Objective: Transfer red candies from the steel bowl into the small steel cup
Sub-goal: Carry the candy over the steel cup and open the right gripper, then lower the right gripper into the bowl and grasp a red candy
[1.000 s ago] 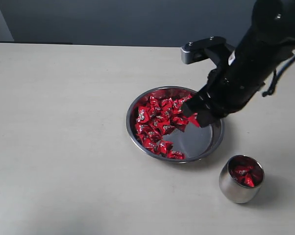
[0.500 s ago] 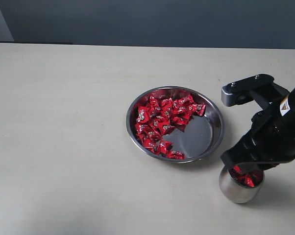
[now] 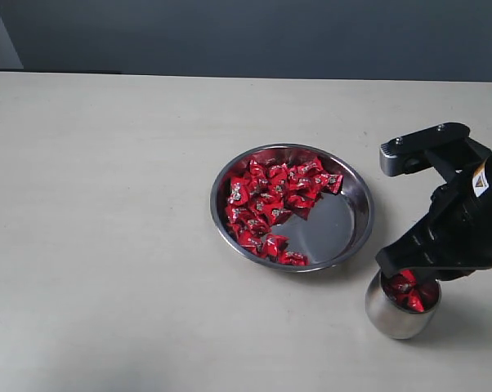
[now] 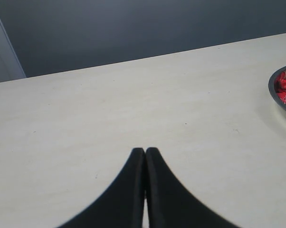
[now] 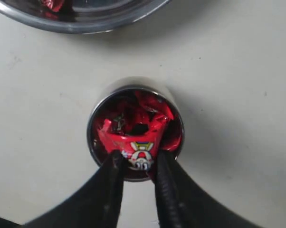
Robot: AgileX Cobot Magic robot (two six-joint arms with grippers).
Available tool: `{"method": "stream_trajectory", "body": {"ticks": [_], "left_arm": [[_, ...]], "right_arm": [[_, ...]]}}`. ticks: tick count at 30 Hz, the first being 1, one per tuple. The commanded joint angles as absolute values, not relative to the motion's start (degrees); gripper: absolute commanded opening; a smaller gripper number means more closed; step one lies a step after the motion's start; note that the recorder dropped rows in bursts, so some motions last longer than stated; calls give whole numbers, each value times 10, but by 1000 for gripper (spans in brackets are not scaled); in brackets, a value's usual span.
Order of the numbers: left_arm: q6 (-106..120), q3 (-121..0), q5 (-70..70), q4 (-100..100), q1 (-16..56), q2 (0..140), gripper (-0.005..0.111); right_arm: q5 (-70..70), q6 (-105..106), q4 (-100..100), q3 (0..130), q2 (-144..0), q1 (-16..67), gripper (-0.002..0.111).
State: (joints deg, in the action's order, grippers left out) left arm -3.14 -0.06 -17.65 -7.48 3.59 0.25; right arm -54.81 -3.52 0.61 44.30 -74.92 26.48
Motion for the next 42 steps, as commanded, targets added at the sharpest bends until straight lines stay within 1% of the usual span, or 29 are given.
{"method": "stream_trajectory", "body": {"ticks": [1,10,11,13,16,19,23,26,33,38,42], "left_arm": [[-35,0,-173,-76,41,0,0],[-35,0,-173,-76,41,0,0],[-35,0,-173,-76,41,0,0],[-35,0,-173,-76,41,0,0],[-35,0,-173,-76,41,0,0],[-35,0,-173,-76,41,0,0],[-35,0,-173,-76,41,0,0],[-35,0,-173,-76,41,0,0],[-35,0,-173,-76,41,0,0],[-35,0,-173,-76,41,0,0],[-35,0,-173,-76,41,0,0]], "right_arm": [[-545,-37,0,440,-746,264,29],[-545,-46,-9,440,-746,263,29],[-546,-48,-9,440,-746,263,35],[-546,-48,-9,440,-746,263,39],[-540,-48,-9,440,-746,263,39],[-498,-48,-8,444,-746,263,39],[-470,-18,54,488,-757,265,39],[-460,58,126,531,-823,265,39],[-398,60,122,595,-946,265,39],[-400,60,113,656,-1031,265,39],[-455,65,126,702,-1079,265,39]]}}
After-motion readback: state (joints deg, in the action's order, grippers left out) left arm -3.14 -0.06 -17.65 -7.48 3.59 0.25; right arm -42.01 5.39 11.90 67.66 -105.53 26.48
